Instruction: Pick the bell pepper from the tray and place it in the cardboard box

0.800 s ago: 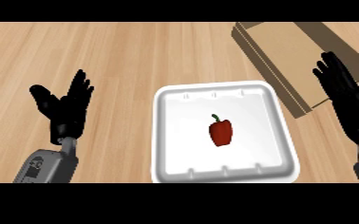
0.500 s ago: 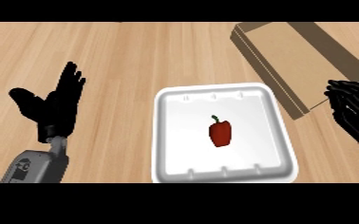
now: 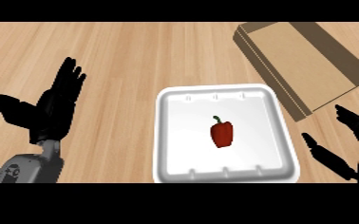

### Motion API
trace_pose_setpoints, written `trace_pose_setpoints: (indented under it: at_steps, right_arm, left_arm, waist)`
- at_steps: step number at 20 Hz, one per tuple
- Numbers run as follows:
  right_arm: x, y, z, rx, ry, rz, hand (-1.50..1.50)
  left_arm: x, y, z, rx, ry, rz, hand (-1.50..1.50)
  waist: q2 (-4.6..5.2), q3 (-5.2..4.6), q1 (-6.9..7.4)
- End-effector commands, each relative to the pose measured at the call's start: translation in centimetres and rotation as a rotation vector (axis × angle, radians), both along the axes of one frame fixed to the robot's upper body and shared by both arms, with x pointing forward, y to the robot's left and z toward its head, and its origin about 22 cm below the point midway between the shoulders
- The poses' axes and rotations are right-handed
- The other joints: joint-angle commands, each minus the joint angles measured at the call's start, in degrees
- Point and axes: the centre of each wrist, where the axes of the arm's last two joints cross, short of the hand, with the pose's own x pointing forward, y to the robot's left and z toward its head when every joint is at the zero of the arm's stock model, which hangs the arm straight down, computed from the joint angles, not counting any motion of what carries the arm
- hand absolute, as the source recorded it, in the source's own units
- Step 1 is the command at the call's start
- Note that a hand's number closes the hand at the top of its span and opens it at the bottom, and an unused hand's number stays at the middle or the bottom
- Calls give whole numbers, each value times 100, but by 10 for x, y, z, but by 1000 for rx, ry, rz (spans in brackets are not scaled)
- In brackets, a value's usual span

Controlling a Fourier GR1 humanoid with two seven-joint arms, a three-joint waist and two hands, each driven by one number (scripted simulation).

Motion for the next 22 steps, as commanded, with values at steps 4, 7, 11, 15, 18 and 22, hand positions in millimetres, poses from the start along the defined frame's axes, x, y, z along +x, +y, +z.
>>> trace_pose_setpoints:
  at_steps: [4, 7, 11, 15, 18, 22]
  right_arm:
    - [-9, -2, 38, -270, 259, 165, -150]
    - [-9, 9, 59, -296, 453, 304, -150]
    - [8, 40, 99, -275, 567, 349, -150]
    - [6, 78, 128, -202, 572, 393, -150]
    - [15, 109, 113, -170, 563, 431, -150]
    - [14, 117, 135, -163, 561, 451, -150]
  left_arm:
    - [-9, -2, 8, -2, -11, -17, 0]
    - [-9, -10, -5, 2, -20, -26, 0]
    - [-7, 1, -5, -9, -3, -18, 0]
    - [-9, 1, -10, -8, -29, -20, 0]
    - [1, -9, 3, -24, 7, -26, 0]
    - [-10, 8, 5, 7, -9, -13, 0]
  waist:
    - [-8, -21, 105]
    - [15, -33, 95]
    - [19, -19, 130]
    - [5, -7, 77]
    - [10, -1, 69]
    - [2, 0, 46]
